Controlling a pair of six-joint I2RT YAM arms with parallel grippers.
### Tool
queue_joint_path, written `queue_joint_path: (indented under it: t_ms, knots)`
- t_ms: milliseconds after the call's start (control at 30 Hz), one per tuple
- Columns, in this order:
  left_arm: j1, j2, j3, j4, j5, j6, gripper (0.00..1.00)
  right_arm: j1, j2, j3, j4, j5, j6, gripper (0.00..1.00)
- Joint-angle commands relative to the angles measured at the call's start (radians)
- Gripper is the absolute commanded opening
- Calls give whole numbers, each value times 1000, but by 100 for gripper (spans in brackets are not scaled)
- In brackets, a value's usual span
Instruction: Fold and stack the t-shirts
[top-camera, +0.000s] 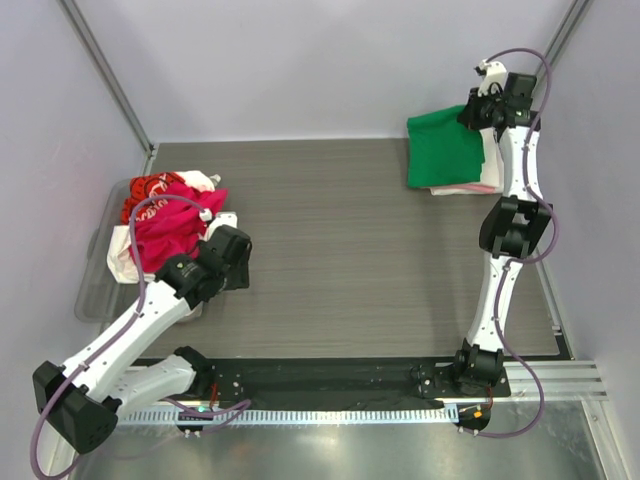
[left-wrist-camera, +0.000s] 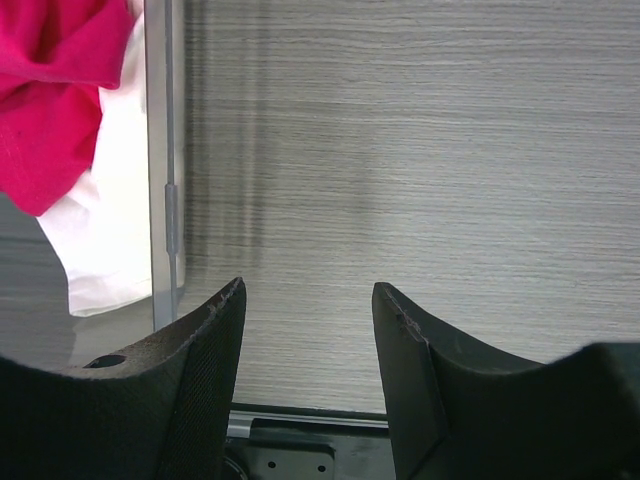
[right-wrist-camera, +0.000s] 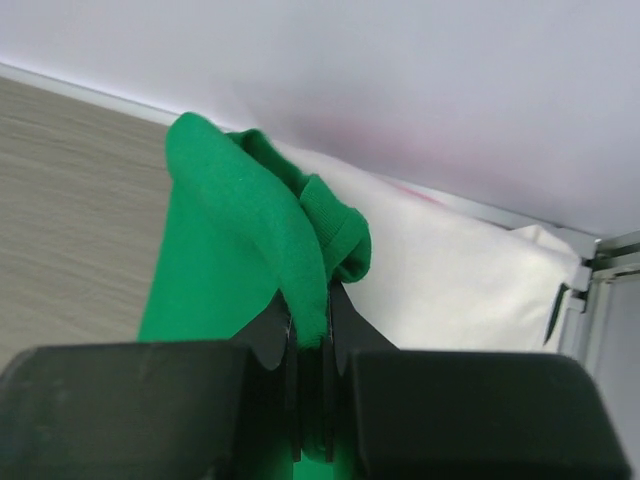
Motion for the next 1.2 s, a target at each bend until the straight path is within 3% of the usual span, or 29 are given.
queue_joint_path:
  t_ms: [0, 33, 100, 167, 200, 367, 500, 600, 667, 700, 733, 833, 1033, 1167]
  knots:
    - [5, 6, 21, -3, -29, -14, 55, -4, 39, 51, 198, 82, -45, 1]
    - [5, 14, 23, -5, -29, -14, 55, -7, 55, 54, 230, 97, -42, 1]
    - [5, 15, 25, -8, -30, -14, 55, -7, 96, 46, 350, 167, -19, 20]
    - [5, 11, 25, -6, -30, -14, 55, -1, 112, 37, 433, 346, 23, 80]
    - [4, 8, 23, -6, -32, -15, 55, 12, 115, 35, 505, 415, 60, 100]
    - [4, -28, 20, -2, -27, -14, 55, 59, -8, -41, 597, 742, 108, 100]
    - [4, -52, 23, -2, -29, -12, 56, 75, -178, -135, 573, 880, 215, 100]
    - [5, -75, 26, -5, -32, -9, 56, 75, -388, -292, 482, 832, 427, 100]
    - [5, -93, 29, -8, -32, -9, 56, 76, -535, -541, 482, 708, 567, 100]
    - [5, -115, 29, -8, -35, -9, 56, 79, -686, -639, 517, 650, 597, 100]
    - [5, -129, 28, -9, -36, -9, 57, 82, -762, -843, 551, 549, 625, 100]
    - [5, -182, 18, 5, -41, -9, 58, 134, -1067, -1216, 657, 499, 703, 100]
    - [5, -262, 14, 9, -45, -14, 59, 396, -1539, -1685, 596, 507, 815, 100]
    - [5, -307, 8, 23, -38, -7, 60, 548, -1658, -1871, 561, 457, 903, 100]
